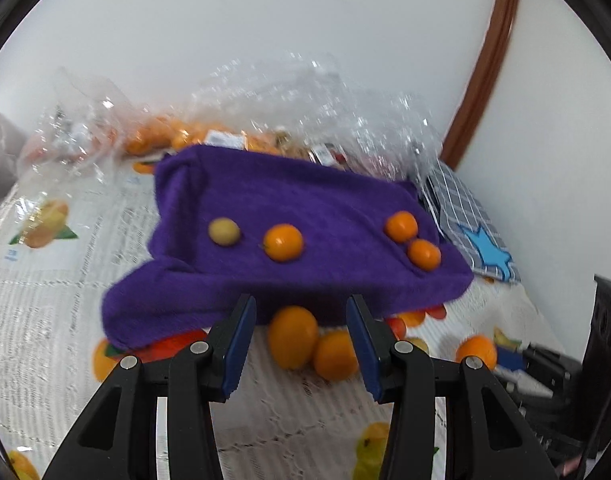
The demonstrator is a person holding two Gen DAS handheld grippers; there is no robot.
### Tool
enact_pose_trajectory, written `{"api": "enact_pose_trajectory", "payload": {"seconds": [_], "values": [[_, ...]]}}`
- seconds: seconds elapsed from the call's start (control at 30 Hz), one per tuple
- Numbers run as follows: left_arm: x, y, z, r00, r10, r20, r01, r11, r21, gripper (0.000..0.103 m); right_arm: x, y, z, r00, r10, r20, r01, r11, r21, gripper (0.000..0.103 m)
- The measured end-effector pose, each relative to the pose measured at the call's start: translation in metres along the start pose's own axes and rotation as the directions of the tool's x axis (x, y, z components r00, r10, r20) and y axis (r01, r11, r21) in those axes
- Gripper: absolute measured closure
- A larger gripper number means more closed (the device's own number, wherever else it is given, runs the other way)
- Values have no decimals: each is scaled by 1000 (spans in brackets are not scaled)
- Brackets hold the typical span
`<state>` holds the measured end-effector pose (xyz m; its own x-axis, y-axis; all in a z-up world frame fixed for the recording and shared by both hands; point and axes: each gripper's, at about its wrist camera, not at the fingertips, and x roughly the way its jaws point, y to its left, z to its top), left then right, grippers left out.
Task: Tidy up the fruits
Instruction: 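Grasp another large orange with the right tool while the left tool approaches an orange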
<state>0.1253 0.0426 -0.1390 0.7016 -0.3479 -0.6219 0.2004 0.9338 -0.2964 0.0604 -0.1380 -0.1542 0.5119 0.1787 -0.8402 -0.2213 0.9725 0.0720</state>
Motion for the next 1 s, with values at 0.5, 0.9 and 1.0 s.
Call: {"api": "enact_pose_trajectory", "payload": {"seconds": [0.5, 0.9, 1.0], "values": [[32, 16, -3, 990, -39, -133, 22, 992, -126, 73, 13, -39, 0, 1000, 17, -22, -15, 995, 94, 63], [15, 27, -2, 989, 82, -119, -96, 988, -120, 73, 17, -44, -1, 998, 40, -45, -33, 990, 137, 63], [19, 26, -4, 986, 94, -140, -109, 989, -100, 72, 21, -43, -1, 997, 31, -71, -21, 991, 132, 63]]}}
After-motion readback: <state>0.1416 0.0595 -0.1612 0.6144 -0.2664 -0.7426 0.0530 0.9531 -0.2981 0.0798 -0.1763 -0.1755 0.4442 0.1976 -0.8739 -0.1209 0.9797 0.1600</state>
